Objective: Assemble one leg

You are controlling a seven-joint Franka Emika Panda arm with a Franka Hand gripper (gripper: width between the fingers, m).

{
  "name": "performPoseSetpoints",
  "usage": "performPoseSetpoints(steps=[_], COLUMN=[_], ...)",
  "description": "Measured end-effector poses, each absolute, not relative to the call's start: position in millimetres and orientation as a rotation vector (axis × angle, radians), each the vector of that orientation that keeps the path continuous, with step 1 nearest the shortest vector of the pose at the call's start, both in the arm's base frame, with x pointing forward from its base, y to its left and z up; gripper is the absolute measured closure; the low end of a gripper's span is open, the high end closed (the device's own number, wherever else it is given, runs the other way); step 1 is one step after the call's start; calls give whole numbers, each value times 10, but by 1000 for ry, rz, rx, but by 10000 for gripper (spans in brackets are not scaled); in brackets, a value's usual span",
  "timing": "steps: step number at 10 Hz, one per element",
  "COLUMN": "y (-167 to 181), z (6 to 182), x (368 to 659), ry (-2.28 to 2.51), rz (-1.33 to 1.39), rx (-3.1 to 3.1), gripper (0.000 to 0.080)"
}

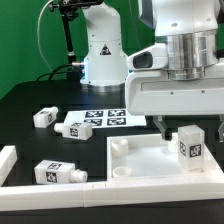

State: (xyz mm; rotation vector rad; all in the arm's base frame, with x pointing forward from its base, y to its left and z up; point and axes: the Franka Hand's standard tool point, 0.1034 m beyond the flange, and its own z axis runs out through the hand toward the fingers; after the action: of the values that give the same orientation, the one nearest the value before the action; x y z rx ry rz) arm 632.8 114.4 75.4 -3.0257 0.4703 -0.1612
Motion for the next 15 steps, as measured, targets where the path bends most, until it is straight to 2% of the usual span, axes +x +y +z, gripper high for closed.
performPoseSetpoints(steps=[1,2,4,6,13,15], y=[1169,1203,1190,1190,1165,1166], z=[786,785,779,774,733,732], x=[6368,6378,6374,6371,6353,6352], ry=[105,6,109,362,1709,1700], rz=[-191,-196,-192,-183,-43,-46], rx=[-3094,-3103,-3095,-3064,-2498,-2504], gripper=[151,151,176,503,509,509])
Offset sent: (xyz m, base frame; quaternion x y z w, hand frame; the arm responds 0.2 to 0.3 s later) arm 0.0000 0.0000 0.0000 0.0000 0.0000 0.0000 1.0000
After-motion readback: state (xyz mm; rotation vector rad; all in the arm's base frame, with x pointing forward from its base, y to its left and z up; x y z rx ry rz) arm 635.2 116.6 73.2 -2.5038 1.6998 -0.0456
